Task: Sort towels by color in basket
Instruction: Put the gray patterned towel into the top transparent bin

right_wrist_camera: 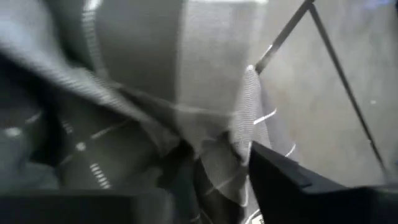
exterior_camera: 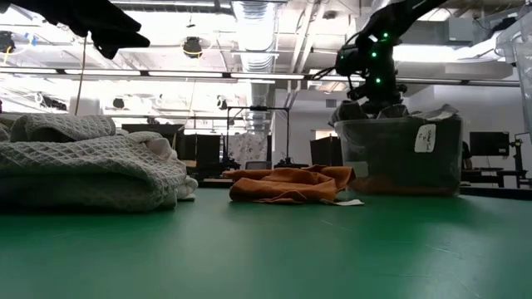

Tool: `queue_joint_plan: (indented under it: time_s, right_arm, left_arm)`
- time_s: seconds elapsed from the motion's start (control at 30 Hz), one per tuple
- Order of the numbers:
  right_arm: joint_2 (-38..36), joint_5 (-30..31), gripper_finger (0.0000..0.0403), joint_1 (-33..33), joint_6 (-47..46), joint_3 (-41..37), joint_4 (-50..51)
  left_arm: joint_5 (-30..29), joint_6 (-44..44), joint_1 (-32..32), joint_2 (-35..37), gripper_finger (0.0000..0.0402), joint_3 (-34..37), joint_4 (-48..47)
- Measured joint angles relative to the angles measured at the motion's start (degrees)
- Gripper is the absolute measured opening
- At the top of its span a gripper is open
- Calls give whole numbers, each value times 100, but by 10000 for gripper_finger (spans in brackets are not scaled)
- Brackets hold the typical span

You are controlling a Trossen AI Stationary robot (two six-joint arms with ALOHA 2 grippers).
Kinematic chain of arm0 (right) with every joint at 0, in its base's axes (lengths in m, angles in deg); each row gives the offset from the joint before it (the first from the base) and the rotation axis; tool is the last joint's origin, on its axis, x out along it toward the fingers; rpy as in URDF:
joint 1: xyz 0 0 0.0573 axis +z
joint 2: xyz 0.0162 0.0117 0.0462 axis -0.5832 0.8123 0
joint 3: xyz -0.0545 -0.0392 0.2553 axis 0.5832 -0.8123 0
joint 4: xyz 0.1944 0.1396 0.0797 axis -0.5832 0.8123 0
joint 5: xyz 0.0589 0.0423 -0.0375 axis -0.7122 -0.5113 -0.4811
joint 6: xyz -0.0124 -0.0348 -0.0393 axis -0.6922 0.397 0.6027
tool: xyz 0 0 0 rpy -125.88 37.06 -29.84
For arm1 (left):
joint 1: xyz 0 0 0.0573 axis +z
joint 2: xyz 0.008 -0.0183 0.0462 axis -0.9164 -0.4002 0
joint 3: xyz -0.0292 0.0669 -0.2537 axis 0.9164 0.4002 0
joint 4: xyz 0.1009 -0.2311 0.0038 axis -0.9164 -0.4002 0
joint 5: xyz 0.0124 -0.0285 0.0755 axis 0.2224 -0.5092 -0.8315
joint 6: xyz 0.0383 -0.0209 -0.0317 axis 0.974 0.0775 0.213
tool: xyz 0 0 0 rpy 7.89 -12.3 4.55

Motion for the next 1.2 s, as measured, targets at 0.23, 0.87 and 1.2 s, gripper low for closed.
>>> queue_joint_plan:
  time_s: [0.23,0.87,1.2]
  right_arm:
    - [-294,23,22,23,87,0,93]
    - [-1025,-2157,16,875,-1762,-841,-39]
    - [-949,-4758,16,-194,-2056,-1393,-943]
  left_arm:
    - [-1,2,0,1,180,0,46]
    - [9,-105,0,0,180,0,23]
    - [13,-68,-1,2,180,-1,-17]
